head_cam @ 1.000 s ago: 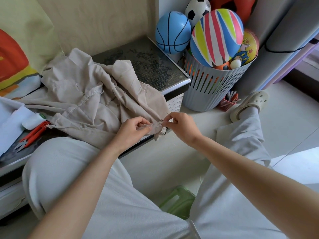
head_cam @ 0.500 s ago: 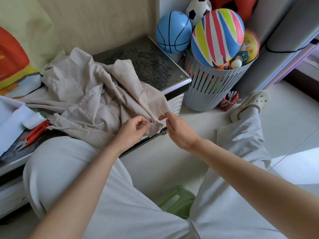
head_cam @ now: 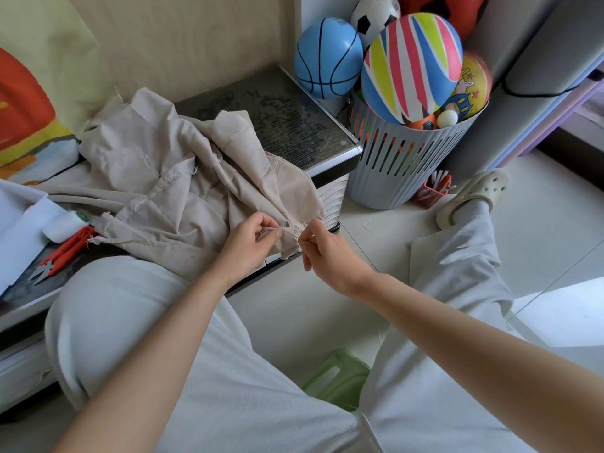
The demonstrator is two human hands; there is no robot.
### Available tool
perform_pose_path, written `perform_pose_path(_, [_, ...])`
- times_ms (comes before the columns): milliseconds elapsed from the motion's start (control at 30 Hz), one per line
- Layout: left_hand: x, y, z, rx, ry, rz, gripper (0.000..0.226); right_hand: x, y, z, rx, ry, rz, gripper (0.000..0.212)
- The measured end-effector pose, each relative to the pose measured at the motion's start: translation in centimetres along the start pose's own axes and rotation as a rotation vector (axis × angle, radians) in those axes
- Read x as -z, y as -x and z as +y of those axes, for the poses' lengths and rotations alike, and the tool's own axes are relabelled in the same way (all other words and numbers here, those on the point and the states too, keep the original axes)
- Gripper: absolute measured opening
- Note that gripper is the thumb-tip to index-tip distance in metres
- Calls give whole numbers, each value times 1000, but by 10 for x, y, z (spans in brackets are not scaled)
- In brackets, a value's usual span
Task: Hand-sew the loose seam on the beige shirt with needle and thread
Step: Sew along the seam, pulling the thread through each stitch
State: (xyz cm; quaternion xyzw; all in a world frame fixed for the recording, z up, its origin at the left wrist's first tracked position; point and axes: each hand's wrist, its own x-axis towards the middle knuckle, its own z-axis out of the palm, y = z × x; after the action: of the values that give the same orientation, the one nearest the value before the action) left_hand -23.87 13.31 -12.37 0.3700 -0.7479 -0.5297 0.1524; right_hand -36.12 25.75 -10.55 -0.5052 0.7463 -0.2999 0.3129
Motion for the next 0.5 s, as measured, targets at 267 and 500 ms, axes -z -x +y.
perform_pose_path(267, [2, 2, 1, 0, -13, -15, 17, -5, -3, -3, -85, 8, -24, 13])
perform_pose_path(500, [1, 4, 4, -7, -1, -13, 15, -3, -4, -10, -91, 5, -15, 12])
